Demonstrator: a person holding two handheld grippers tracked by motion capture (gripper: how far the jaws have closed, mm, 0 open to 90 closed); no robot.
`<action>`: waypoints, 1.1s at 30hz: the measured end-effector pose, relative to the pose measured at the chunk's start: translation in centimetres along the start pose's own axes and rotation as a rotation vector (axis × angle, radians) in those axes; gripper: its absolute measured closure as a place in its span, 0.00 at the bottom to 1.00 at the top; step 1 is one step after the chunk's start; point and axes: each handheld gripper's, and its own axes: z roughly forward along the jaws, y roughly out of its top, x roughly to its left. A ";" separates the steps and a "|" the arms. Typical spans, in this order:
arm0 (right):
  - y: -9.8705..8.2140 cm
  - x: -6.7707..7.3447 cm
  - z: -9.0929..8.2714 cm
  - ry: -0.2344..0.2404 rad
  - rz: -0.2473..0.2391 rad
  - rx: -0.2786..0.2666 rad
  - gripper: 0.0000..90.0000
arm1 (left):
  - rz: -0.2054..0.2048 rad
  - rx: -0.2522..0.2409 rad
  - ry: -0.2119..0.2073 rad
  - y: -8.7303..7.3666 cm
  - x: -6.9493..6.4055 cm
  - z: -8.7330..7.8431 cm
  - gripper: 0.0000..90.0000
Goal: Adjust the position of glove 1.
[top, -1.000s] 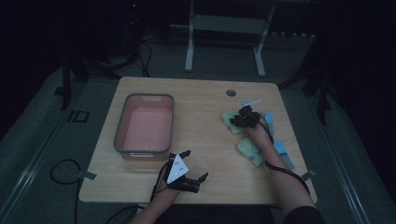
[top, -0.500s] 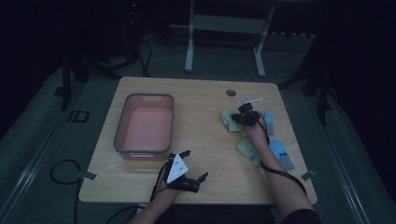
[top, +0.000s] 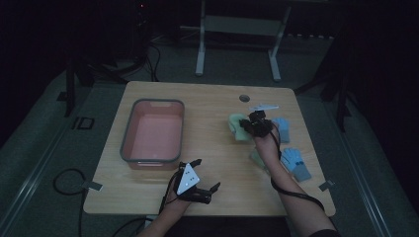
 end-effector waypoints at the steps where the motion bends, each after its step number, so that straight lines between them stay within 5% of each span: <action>1: 0.0 0.0 0.0 0.000 0.000 0.000 0.96 | 0.000 0.000 0.000 0.0 0.0 0.0 0.01; 10: -0.6 4.5 -2.1 0.005 0.012 -0.041 0.96 | 0.003 -0.001 0.003 0.0 0.0 0.0 0.01; 18: -2.8 8.3 -2.3 -0.058 -0.031 -0.047 0.96 | 0.003 -0.001 0.002 0.0 0.0 -0.1 0.01; 26: -5.6 8.9 -0.4 -0.058 0.035 -0.004 0.96 | 0.008 -0.005 0.001 0.0 -0.1 -0.1 0.01; 33: -6.4 9.3 1.1 -0.075 0.040 0.019 0.96 | 0.012 -0.002 -0.002 0.0 -0.1 -0.1 0.01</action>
